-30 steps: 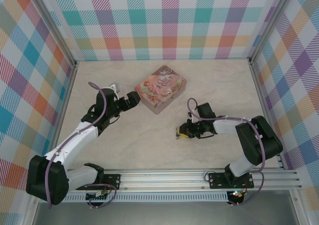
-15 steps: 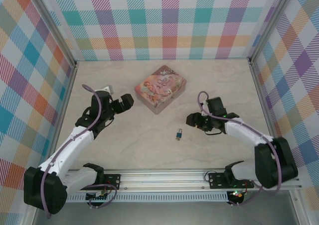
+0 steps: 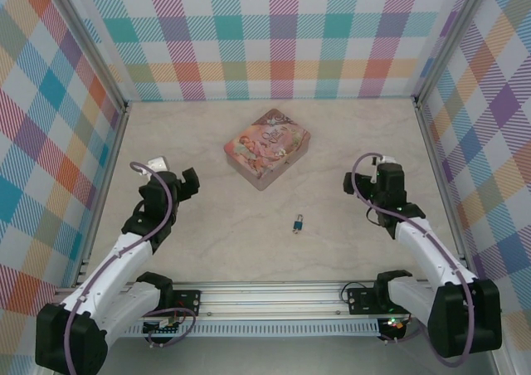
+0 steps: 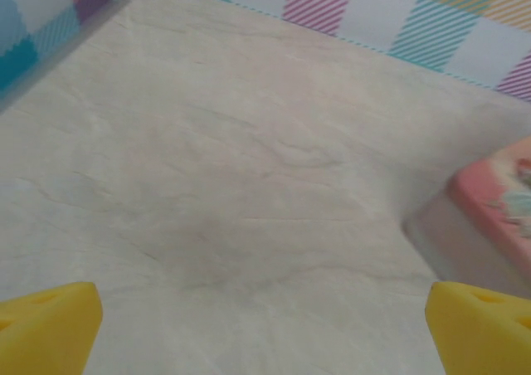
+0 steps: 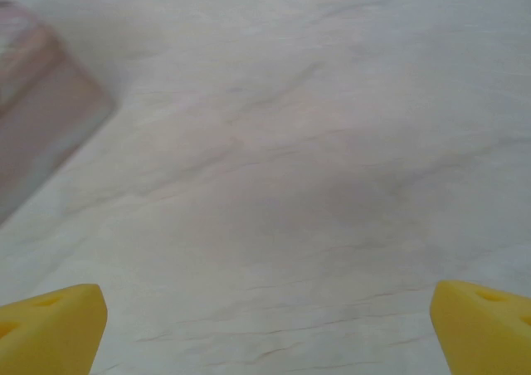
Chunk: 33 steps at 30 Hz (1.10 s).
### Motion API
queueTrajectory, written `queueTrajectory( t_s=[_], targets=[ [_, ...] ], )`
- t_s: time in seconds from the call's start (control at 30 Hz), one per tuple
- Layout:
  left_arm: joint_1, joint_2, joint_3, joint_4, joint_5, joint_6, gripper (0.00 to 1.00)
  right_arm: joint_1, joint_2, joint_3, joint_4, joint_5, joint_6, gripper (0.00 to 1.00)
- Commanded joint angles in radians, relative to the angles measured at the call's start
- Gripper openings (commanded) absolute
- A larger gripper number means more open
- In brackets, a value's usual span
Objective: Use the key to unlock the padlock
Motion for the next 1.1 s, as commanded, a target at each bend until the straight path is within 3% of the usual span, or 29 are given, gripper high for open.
queueTrajectory(
  t_s=[0.0, 0.17, 0.43, 0.63, 0.67, 0.8, 1.07],
  targets=[
    [0.012, -0.009, -0.030, 0.118, -0.117, 0.133, 1.00, -0.074, 0.041, -0.077, 0.220, 0.053, -0.073, 1.00],
    [0.013, 0.026, -0.075, 0.180, -0.123, 0.140, 1.00, -0.109, 0.128, -0.193, 0.533, 0.007, -0.155, 1.00],
    [0.030, 0.118, -0.140, 0.280, -0.122, 0.144, 1.00, -0.113, 0.266, -0.213, 0.832, -0.161, -0.217, 1.00],
    [0.096, 0.226, -0.178, 0.425, -0.016, 0.181, 1.00, -0.121, 0.507, -0.227, 1.115, -0.200, -0.210, 1.00],
    [0.110, 0.249, -0.184, 0.458, 0.014, 0.189, 1.00, -0.121, 0.524, -0.215, 1.126, -0.214, -0.215, 1.00],
    [0.131, 0.330, -0.165, 0.514, 0.077, 0.207, 1.00, -0.123, 0.514, -0.101, 0.881, -0.239, -0.223, 1.00],
    [0.139, 0.431, -0.161, 0.693, 0.145, 0.271, 1.00, -0.126, 0.515, -0.108, 0.894, -0.241, -0.223, 1.00]
  ],
)
